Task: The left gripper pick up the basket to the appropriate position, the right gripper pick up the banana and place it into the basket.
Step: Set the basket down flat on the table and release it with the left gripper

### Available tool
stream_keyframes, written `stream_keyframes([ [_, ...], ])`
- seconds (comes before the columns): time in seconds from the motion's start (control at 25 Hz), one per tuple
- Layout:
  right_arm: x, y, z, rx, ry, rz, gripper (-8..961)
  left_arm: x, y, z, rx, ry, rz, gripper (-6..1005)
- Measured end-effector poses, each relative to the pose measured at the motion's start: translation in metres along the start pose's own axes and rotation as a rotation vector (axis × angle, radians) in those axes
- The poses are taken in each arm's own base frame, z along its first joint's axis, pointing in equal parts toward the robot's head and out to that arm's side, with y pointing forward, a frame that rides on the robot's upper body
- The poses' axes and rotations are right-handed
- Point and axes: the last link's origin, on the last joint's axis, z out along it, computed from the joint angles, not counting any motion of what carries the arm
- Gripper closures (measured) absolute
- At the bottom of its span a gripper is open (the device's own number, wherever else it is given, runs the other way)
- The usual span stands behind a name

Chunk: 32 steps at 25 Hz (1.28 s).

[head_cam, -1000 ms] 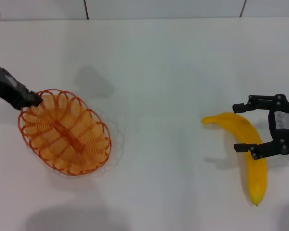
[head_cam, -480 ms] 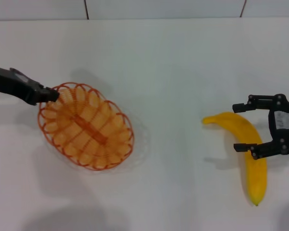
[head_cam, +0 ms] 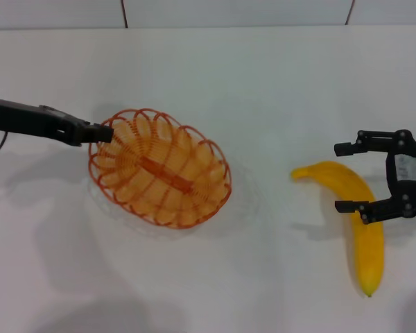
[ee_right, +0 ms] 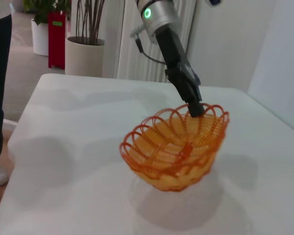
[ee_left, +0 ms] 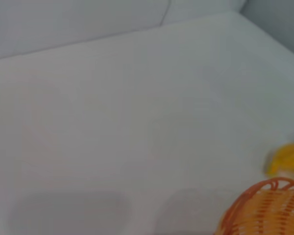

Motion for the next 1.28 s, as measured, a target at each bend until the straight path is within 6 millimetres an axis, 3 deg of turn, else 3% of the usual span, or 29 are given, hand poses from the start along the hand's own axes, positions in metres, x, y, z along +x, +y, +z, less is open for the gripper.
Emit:
stream_keyframes([
  [0.36, -0.002, -0.002, 0.001, -0.001, -0.003, -0.005, 138, -0.011, -0.01, 0.028, 0.035, -0.035, -0.112, 939],
  [1.28, -0.003, -0.002, 0.003, -0.003, -0.008, -0.01, 145, -0.018, 0.008, 0.061, -0.085, -0.031, -0.223, 918],
])
